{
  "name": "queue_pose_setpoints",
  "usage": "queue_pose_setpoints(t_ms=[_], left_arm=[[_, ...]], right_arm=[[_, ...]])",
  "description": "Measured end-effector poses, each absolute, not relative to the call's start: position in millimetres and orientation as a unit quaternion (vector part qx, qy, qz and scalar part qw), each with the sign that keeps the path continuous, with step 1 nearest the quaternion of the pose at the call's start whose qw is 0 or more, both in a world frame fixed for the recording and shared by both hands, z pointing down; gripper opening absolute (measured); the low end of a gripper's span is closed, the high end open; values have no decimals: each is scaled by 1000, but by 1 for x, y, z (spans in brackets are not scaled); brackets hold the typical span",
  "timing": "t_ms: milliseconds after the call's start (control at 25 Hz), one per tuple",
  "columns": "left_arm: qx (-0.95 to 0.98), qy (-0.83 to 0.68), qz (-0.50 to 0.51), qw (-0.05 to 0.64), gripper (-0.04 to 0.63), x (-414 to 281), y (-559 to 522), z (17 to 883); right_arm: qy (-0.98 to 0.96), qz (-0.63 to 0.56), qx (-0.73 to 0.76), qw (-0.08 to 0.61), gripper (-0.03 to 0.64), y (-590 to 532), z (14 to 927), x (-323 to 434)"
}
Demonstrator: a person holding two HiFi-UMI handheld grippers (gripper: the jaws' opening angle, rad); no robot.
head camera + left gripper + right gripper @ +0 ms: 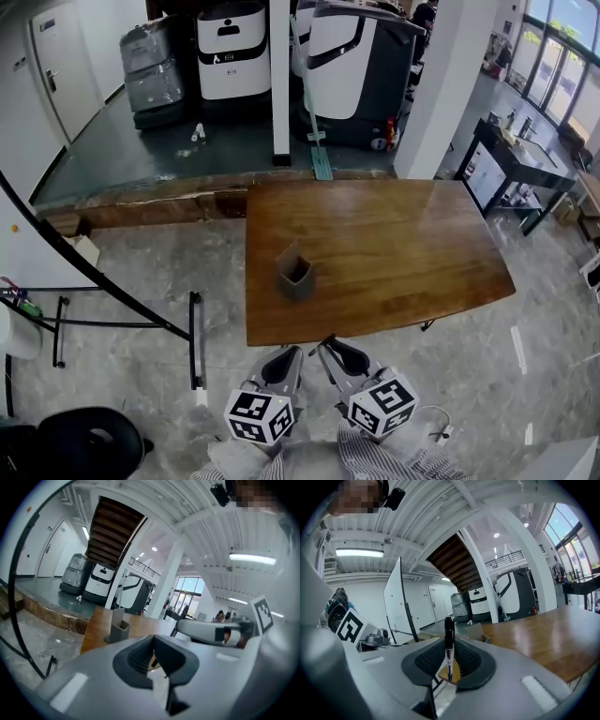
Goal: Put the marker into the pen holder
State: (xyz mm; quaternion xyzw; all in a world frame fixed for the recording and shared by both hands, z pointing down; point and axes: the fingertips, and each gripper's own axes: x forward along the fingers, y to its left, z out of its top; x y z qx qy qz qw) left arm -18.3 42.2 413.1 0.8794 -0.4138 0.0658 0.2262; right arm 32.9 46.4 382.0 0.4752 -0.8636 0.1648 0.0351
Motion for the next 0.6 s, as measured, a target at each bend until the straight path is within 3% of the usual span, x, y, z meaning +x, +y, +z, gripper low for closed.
queue_pose_setpoints(t_ms=[600], left_arm=[[881, -394, 77, 250, 8, -33, -94, 427]], right_arm=[[-852, 166, 495, 39, 60, -94, 383, 28]])
